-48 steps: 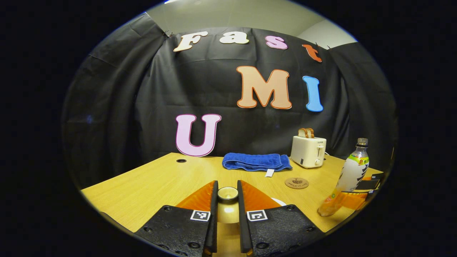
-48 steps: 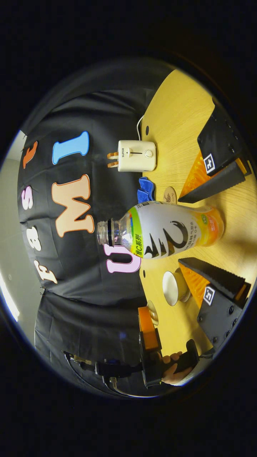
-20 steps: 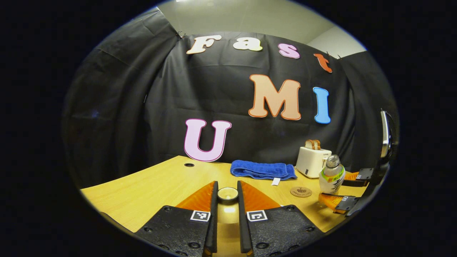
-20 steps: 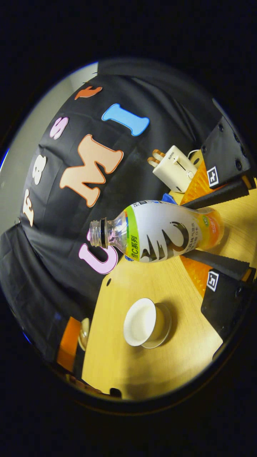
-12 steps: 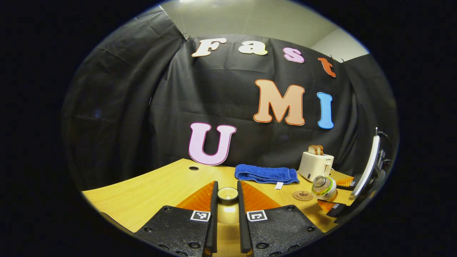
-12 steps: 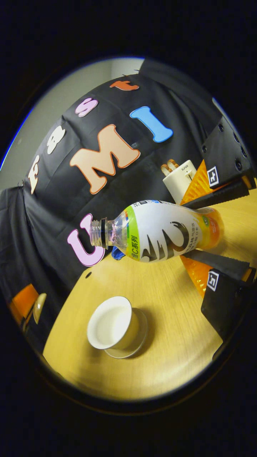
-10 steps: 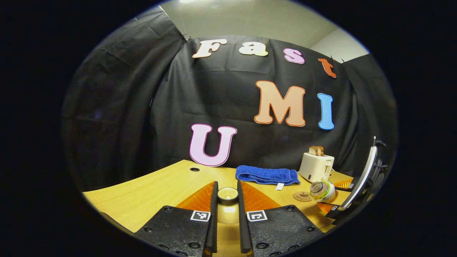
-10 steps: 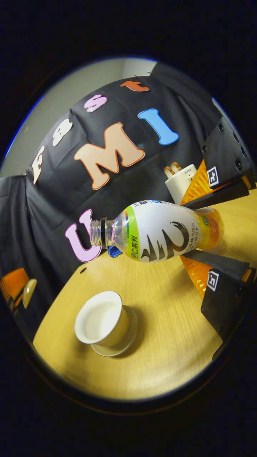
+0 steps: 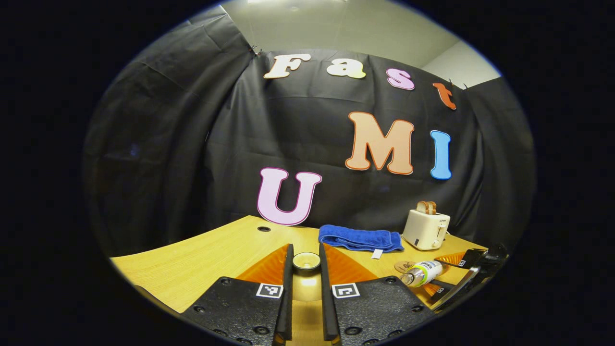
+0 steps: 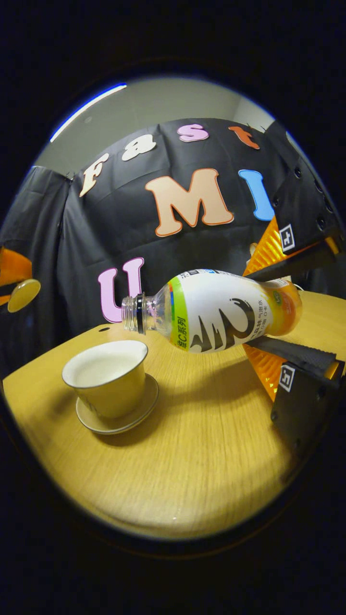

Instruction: Open the teacup lid with one hand, grasp the water bottle and pour water into the teacup with the other hand; after pouring, place the water bottle on the coaster and then close the teacup lid.

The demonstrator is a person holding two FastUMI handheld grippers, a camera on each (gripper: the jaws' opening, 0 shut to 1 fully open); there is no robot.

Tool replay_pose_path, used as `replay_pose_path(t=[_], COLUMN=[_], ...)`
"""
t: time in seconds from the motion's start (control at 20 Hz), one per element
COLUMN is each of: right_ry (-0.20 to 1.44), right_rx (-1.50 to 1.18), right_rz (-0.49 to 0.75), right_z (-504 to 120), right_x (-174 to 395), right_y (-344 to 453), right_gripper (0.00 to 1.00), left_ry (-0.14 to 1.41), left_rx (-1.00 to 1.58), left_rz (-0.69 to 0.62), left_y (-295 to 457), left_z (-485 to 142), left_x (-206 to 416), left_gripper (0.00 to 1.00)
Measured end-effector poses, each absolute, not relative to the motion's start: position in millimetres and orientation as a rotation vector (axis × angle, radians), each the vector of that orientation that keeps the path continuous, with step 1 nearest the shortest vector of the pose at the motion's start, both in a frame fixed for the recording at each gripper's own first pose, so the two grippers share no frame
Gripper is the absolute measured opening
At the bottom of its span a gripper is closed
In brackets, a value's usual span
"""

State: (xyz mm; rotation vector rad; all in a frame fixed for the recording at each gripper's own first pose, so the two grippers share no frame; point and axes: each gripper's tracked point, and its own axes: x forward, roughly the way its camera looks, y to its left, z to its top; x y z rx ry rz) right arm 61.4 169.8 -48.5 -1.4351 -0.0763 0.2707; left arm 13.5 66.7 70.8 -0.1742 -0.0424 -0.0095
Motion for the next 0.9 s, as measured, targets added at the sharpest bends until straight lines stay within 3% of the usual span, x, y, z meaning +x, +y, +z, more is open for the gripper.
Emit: replay_pose_path(t=[0.9], right_ry=[-0.269], right_rx=[-1.774], right_rz=[0.249], right_z=[-17.3], right_x=[62.7], right_y=[188.9], right_gripper=[0.7], left_ry=[-0.037], left_rx=[-0.178], left_rz=[-0.012], left_y=[65.5], left_z=[70.0], left_x=[12.9], left_gripper=[0.22])
